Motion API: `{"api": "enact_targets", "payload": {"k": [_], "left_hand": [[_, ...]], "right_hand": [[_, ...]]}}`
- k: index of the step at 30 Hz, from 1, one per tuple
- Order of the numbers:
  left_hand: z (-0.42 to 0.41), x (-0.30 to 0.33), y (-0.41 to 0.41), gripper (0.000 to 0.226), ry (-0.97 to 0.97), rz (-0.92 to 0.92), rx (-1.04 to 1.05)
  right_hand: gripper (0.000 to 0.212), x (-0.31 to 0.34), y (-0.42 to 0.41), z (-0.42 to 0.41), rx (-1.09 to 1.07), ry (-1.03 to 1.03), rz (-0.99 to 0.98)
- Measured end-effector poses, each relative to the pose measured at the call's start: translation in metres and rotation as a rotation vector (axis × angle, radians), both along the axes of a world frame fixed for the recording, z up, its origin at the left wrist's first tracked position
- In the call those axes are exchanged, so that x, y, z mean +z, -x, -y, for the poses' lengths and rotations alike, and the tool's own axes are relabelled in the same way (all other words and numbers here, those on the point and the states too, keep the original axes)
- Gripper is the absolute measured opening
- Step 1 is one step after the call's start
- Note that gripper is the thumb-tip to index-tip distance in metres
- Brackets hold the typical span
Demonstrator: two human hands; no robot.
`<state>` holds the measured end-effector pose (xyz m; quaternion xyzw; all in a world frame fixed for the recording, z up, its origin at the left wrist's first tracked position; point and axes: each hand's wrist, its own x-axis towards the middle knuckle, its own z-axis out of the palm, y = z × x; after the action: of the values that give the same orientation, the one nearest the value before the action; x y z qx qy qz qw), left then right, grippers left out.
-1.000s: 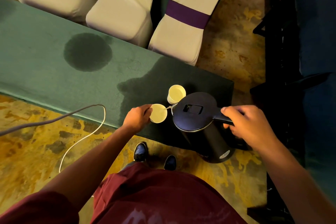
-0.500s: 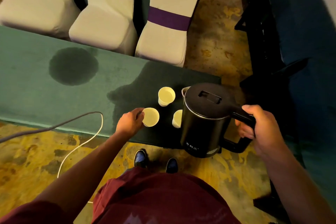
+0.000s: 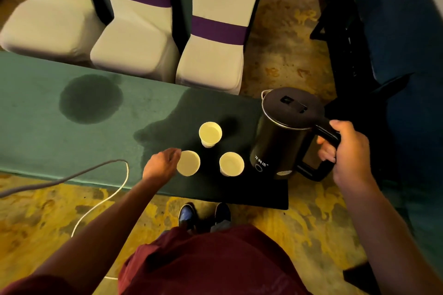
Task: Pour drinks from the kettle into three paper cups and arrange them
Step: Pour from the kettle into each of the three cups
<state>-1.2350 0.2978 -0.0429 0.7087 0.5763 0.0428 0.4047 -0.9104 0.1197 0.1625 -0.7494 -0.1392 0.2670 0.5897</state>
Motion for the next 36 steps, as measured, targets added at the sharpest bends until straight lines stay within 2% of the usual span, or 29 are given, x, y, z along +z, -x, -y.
{"api": "enact_targets", "payload": {"k": [3, 10, 16, 19, 26, 36], "left_hand": [[0.000, 0.004, -0.007, 0.041, 0.031, -0.052, 0.040], [0.001, 0.001, -0.016, 0.049, 0.122, -0.135, 0.046], [0.004, -0.001, -0.019, 0.056, 0.172, -0.183, 0.118], [0.004, -0.003, -0.020, 0.054, 0.227, -0.175, 0.165], [0.008, -0.004, -0.024, 0.051, 0.335, -0.117, 0.242], [0.010, -0.001, -0.028, 0.050, 0.370, -0.070, 0.270]], "right_hand": [[0.030, -0.014, -0.027, -0.014, 0.005, -0.027, -0.036], [0.045, -0.071, -0.077, -0.052, 0.130, 0.072, -0.088], [0.041, -0.095, -0.089, -0.075, 0.173, 0.060, -0.227], [0.037, -0.102, -0.086, -0.082, 0.194, 0.042, -0.263], [0.043, -0.111, -0.088, -0.085, 0.239, 0.037, -0.284], [0.025, -0.127, -0.062, -0.051, 0.295, 0.141, -0.309]]}}
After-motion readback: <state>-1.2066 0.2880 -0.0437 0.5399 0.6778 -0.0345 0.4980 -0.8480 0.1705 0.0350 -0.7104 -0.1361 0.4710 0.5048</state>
